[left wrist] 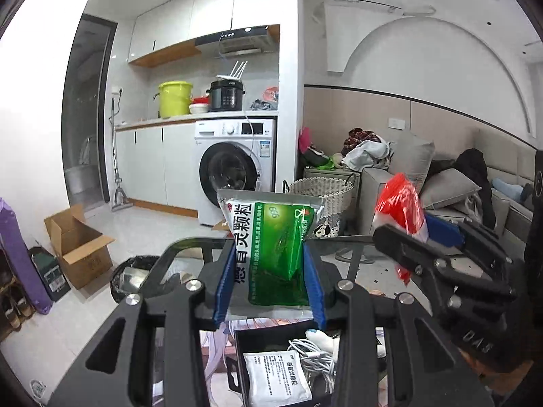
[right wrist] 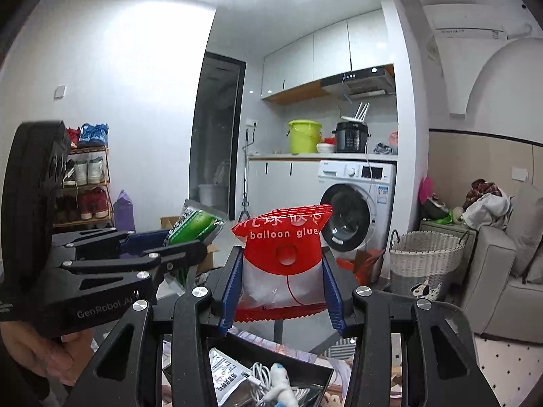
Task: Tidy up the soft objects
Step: 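Lower the red packet and green sachet into the black box and open both tools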
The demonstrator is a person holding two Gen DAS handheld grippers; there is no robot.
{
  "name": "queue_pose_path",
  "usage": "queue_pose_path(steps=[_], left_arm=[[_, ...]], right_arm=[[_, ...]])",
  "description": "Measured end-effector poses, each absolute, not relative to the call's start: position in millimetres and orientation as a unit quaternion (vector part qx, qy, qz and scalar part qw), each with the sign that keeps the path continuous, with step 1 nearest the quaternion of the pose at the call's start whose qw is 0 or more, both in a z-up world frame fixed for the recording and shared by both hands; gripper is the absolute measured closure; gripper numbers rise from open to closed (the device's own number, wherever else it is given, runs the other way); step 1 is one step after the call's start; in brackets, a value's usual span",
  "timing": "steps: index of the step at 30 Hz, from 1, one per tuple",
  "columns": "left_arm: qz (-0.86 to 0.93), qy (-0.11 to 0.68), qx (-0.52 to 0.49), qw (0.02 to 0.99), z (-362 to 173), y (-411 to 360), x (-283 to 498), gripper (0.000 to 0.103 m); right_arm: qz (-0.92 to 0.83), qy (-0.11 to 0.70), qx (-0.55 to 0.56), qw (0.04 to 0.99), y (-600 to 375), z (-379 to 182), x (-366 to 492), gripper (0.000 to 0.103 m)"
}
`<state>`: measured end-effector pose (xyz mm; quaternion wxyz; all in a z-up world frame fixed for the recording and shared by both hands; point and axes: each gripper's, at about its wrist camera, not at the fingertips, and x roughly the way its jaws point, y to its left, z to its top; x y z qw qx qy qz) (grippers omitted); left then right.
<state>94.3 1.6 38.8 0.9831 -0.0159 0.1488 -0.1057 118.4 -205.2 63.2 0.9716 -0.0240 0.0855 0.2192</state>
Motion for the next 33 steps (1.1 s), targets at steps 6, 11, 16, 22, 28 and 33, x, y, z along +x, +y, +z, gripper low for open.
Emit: queue_pose_path(steps=[6,11,16,22,28,33], left_arm=[[-0.111,0.160,-0.011,0.981,34,2,98,0.066],[-0.110,0.182,-0.006,0.977,29,1,105,0.066],[-0.122,0.237,-0.014,0.964,17,-2,120,0.066],[-0.111,0.314,-0.022,0.943,-6,-3,141,0.066],[-0.109,0.368,-0.007,0.924,-25,-14,151,0.066],[-0.129,0.415,-0.002,0.901,-44,-24,159,0.066]], right_arm=[[0.218,0.095,-0.029,0.971,-203,62,127,0.059],[0.221,0.121,-0.030,0.967,-201,58,132,0.059],[0.217,0.171,-0.039,0.960,-197,44,141,0.059],[0.211,0.254,-0.058,0.942,-191,19,161,0.059],[0.210,0.314,-0.091,0.921,-184,-10,170,0.059],[0.222,0.383,-0.116,0.889,-177,-41,181,0.059]])
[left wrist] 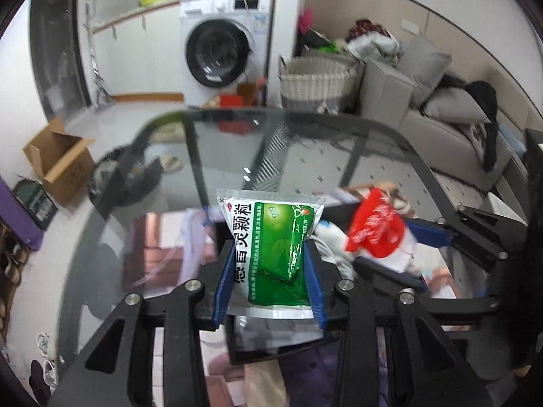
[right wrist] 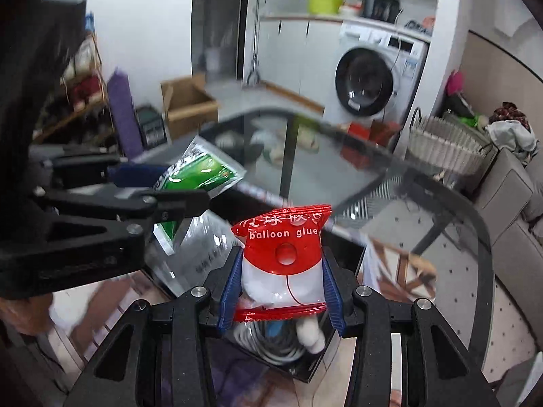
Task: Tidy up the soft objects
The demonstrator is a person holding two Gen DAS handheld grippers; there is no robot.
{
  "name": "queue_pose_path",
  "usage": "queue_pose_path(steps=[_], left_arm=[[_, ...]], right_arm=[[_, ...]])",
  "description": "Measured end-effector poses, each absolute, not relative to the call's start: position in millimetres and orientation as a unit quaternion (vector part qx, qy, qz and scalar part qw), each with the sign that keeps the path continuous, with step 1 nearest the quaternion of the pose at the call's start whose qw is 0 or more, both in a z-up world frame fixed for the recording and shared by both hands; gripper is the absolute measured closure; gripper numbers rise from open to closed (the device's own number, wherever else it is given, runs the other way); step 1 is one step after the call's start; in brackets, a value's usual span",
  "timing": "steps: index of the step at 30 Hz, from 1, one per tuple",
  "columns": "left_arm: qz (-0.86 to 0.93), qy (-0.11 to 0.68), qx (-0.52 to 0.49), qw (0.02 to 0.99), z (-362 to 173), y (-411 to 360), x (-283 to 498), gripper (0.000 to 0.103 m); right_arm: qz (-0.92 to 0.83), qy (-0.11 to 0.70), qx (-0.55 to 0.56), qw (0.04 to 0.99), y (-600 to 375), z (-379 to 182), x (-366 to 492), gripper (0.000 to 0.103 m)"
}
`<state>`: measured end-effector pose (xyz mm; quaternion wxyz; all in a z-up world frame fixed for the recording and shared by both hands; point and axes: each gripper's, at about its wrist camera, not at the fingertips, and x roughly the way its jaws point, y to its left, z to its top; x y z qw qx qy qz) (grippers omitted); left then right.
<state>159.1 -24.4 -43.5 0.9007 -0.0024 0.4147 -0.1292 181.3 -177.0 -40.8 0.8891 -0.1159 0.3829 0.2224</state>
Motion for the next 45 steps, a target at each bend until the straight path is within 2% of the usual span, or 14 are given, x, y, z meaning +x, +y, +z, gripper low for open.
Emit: queue_pose_path(steps=[7,27,33,39,43,45], left_arm=[[-0.128,0.450,0.007,0.884,-56,-29,163,0.066],[-0.124,0.445,0.014,0.887,-53,-27,161,0.063],[-0.119,0.445,0.020,0.887,-52,-28,162,0.058],[-0.119,0.437,0.013,0.892,-44,-26,157,0.055],[-0.108,0.394,0.026,0.913,-24,-31,139,0.039],[-0.103,0.353,0.040,0.929,-13,-35,123,0.026]], right_arm=[[0.223,0.406,-0.116,0.879,-177,-58,186,0.059],[0.220,0.405,-0.118,0.880,-174,-55,179,0.052],[0.215,0.404,-0.113,0.882,-176,-50,177,0.046],[0.217,0.399,-0.101,0.885,-181,-43,172,0.046],[0.218,0.387,-0.088,0.892,-190,-30,162,0.046],[0.213,0.373,-0.084,0.899,-197,-22,152,0.044]])
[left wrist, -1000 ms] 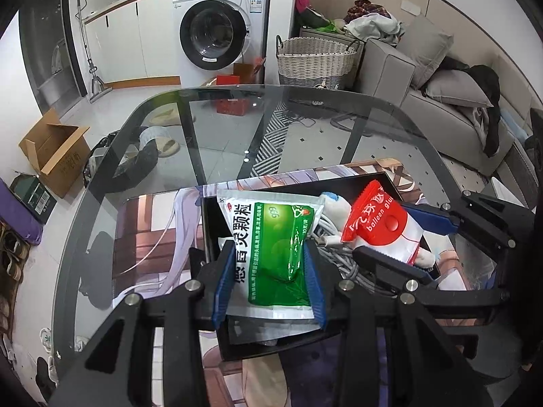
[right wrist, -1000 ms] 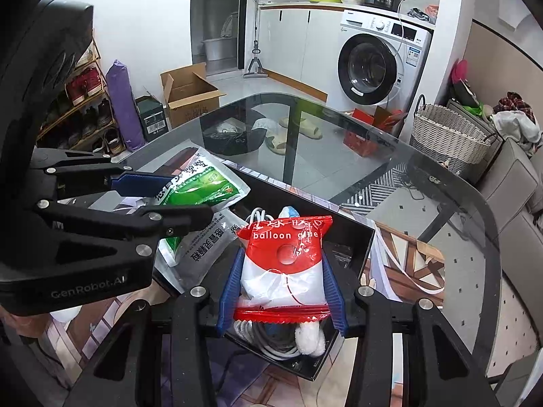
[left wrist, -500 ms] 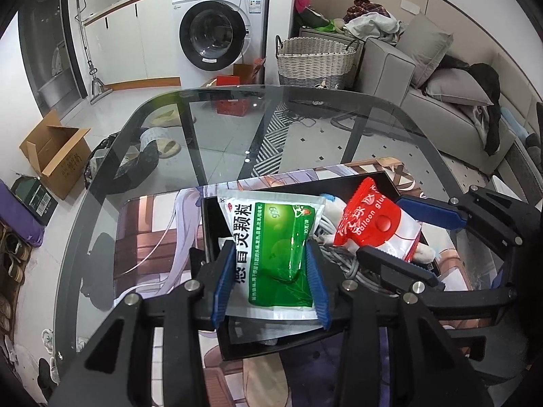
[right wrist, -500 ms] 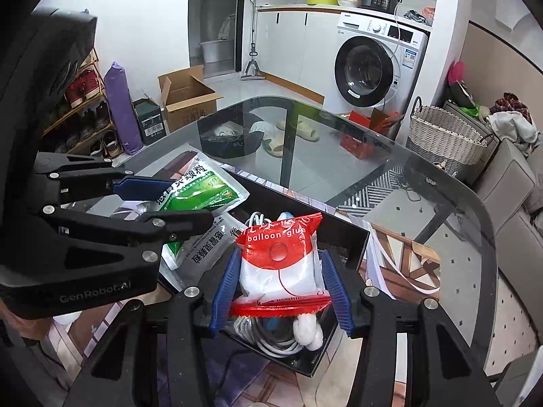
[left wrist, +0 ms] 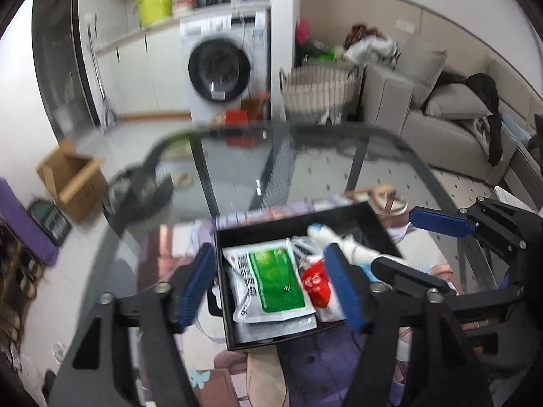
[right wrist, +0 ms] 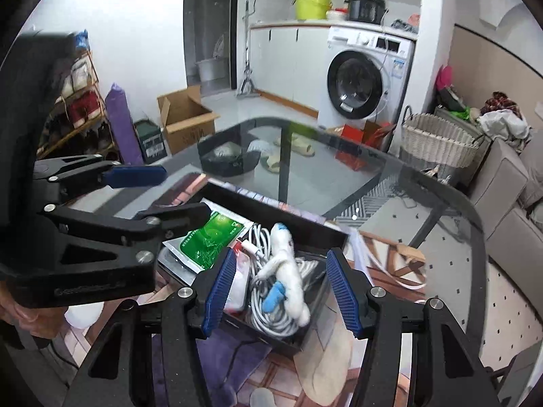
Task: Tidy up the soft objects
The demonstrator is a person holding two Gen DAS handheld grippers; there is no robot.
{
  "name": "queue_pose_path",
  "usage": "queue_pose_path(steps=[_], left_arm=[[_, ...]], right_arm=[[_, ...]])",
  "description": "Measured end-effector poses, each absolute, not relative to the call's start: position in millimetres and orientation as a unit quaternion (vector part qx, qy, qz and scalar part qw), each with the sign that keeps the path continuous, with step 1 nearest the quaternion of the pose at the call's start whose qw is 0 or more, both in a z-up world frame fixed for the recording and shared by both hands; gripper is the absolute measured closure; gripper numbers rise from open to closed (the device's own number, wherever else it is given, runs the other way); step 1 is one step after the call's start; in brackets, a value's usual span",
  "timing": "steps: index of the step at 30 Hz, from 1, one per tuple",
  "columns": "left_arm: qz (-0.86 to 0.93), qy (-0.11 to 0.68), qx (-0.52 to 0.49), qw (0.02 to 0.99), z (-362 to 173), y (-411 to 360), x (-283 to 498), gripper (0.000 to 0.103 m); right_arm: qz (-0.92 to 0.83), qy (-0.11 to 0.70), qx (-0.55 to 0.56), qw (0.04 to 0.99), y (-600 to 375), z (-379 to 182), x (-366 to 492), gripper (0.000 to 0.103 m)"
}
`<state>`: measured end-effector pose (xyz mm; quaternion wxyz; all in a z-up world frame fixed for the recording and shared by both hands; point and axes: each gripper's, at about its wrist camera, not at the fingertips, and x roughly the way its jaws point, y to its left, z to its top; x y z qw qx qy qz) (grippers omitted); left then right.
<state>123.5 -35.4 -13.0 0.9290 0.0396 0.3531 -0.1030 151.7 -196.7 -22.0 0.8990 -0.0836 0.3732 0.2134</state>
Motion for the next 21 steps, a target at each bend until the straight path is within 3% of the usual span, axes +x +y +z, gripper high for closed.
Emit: queue_pose_path(steps=[2,5,7,9,13,17,21], left_arm=[[-0.094,0.325,0.044,0.940,-6,-34,114,0.011],[-0.098,0.288,0.039,0.952,3,-28,93,0.009],[-0.108,0.267,0.031,0.957,6,-25,77,0.002],[-0.108,0.245,0.033,0.963,6,-24,62,0.001],[-0.082,0.172,0.060,0.980,-4,-19,25,0.000],[-0.081,0.168,0.062,0.980,-14,-12,7,0.000],[-0.084,0.177,0.052,0.979,-24,-3,-2,0.000]], right_arm=[[0.212,0.362,-0.079,0.905,-203,-14,142,0.038],[0.209,0.334,-0.070,0.917,-215,-2,122,0.029],[0.206,0.310,-0.062,0.926,-223,7,108,0.022],[0.196,0.286,-0.047,0.937,-233,14,92,0.014],[0.183,0.261,-0.035,0.947,-238,17,67,0.012],[0.188,0.239,-0.031,0.952,-234,17,41,0.003],[0.183,0.219,0.008,0.958,-241,10,24,0.001]])
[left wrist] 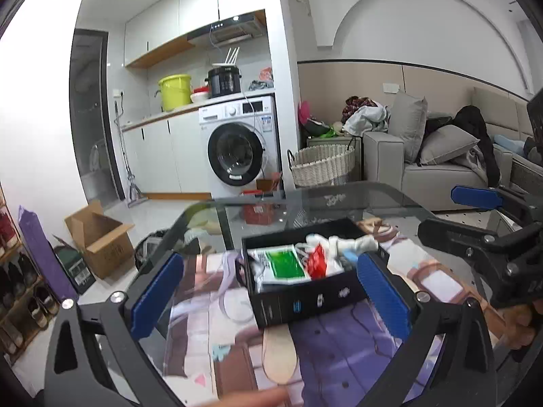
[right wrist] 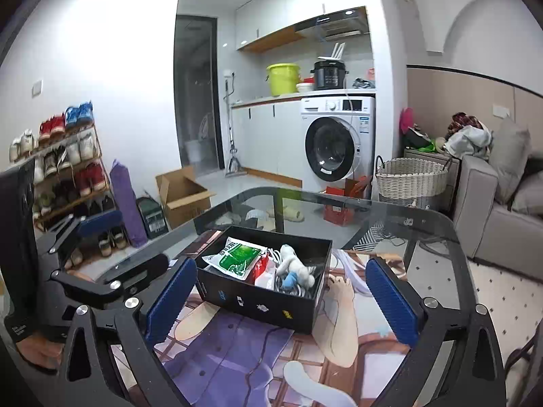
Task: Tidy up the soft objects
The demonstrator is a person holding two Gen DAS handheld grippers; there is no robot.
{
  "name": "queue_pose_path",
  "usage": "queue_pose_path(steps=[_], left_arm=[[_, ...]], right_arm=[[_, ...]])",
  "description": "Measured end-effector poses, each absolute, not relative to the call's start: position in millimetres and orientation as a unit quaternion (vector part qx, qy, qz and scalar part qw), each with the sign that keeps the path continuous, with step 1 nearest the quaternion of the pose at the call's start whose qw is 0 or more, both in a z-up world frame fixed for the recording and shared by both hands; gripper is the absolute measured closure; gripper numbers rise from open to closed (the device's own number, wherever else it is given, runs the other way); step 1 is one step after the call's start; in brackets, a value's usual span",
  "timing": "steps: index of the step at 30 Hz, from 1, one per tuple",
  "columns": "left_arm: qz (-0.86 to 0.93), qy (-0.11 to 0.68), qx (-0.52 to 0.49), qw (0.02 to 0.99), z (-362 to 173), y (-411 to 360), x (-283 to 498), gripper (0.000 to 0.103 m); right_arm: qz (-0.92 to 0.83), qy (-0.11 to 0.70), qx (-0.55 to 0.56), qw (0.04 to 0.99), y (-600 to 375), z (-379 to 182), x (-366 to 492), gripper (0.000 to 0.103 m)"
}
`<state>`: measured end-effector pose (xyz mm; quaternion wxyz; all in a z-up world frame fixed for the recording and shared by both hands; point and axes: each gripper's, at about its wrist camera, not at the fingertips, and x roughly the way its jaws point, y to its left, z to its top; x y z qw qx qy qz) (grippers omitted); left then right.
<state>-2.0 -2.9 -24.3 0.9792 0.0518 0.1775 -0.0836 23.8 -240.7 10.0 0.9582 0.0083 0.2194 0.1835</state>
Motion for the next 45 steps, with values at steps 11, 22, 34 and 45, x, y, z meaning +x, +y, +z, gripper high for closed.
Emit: queue_pose_path(steps=[11,22,34,45], left_arm=[[-0.060,0.204,0.024,0.977,-33,1,3,0.000],[-0.057,0.206,0.022,0.977,-36,2,5,0.000],[-0.057,0.211,0.023,0.976,-38,0,7,0.000],[-0.058,0.220,0.015,0.974,-38,2,8,0.000]], right_arm=[[0.152,0.246,0.026,0.957,-252,-22,33,0.001],[0.164,0.224,0.029,0.960,-249,-12,25,0.001],[0.175,0.217,0.017,0.960,-245,-10,20,0.001],[0.177,0.222,0.014,0.959,-242,-14,18,0.001]])
